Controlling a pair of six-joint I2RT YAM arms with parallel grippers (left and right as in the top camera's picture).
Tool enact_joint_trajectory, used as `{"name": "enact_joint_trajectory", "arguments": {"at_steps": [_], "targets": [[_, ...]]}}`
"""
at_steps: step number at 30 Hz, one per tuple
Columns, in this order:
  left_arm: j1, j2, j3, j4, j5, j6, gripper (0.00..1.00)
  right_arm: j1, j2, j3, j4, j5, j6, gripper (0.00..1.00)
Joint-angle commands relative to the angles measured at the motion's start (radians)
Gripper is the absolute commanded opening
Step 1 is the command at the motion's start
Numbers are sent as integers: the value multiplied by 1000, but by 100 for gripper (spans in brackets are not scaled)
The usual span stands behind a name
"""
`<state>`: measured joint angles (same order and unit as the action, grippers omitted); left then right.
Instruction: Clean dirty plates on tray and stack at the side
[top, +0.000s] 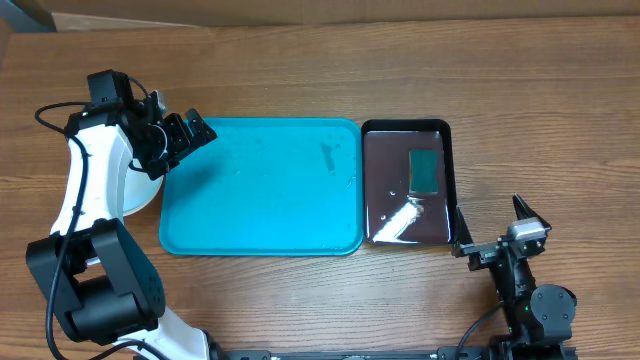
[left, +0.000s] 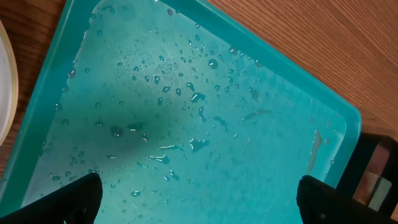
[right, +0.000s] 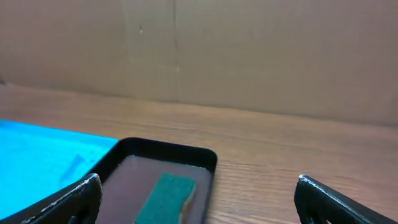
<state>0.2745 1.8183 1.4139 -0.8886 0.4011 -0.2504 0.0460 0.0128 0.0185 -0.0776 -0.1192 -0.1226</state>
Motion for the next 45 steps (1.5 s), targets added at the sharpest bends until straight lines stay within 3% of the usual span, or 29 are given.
{"name": "enact_joint_trajectory", "arguments": {"at_steps": [1, 39, 45], "targets": [[-6, 0, 1, 3, 14, 26, 100, -5, -10, -10, 0, 16, -57, 100], [-6, 0, 1, 3, 10, 26, 100, -22, -10, -10, 2, 10, -58, 100], [-41, -33, 1, 3, -57, 26, 100, -22, -10, -10, 2, 10, -58, 100]]}}
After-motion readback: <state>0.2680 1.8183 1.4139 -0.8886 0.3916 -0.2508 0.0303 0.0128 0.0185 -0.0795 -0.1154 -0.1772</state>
